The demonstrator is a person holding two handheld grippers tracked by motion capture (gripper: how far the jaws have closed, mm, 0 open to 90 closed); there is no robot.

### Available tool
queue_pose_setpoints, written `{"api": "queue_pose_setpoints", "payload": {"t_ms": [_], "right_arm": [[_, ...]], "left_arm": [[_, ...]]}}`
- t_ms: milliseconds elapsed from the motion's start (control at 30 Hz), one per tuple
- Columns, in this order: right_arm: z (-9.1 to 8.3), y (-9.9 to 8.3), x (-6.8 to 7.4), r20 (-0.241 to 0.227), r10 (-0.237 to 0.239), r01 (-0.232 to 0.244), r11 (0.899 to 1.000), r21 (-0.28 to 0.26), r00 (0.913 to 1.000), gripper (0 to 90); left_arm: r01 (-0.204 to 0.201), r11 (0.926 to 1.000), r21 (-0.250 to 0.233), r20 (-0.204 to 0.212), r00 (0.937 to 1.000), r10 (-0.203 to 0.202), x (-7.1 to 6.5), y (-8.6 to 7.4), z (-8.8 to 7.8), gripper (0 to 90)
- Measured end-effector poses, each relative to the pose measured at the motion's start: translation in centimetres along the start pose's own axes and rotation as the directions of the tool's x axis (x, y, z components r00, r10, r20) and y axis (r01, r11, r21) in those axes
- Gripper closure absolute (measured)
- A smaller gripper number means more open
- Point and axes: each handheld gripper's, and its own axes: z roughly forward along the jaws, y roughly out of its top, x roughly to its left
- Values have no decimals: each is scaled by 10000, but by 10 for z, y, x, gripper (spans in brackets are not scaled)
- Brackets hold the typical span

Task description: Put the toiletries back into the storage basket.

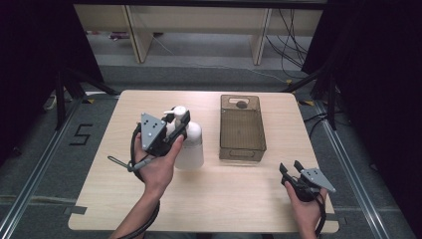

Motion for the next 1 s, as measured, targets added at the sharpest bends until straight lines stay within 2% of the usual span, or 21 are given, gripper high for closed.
{"api": "queue_pose_setpoints", "payload": {"t_ms": [167, 233, 367, 500, 533, 600, 700, 733, 1000], "right_arm": [[0, 0, 0, 29, -76, 76, 9999, 137, 10000, 427], [0, 0, -1, -114, -76, 77, 9999, 82, 9999, 426], [-2, 1, 0, 77, -115, 113, 9995, 289, 9999, 426], [-1, 1, 0, 42, -114, 113, 9996, 267, 9999, 426], [0, 0, 0, -91, -66, 67, 9999, 108, 9999, 426], [0, 0, 0, 22, -6, 6, 9999, 100, 10000, 426], [0, 1, -1, 129, -267, 267, 9996, 38, 9996, 426], [0, 0, 0, 76, -51, 51, 9999, 94, 10000, 425], [0, 0, 0, 31, -84, 84, 9999, 88, 10000, 425]], "left_arm": [[-65, 9998, -177, -3, 10000, 65, -5, 5, 4, 592], [-99, 9997, -241, 20, 9999, 99, -7, 8, 5, 592], [-101, 9995, -294, 112, 9999, 104, -10, 11, 9, 592], [-88, 9994, -327, 135, 9999, 93, -13, 12, 12, 592], [-133, 9994, -307, 143, 9998, 137, -14, 13, 13, 592], [-140, 9993, -333, 176, 9997, 146, -16, 14, 15, 592], [-148, 9994, -324, 212, 9997, 155, -18, 15, 17, 592], [-123, 9994, -319, 224, 9997, 130, -20, 16, 19, 592], [-166, 9990, -407, 297, 9994, 178, -25, 23, 24, 592]]}}
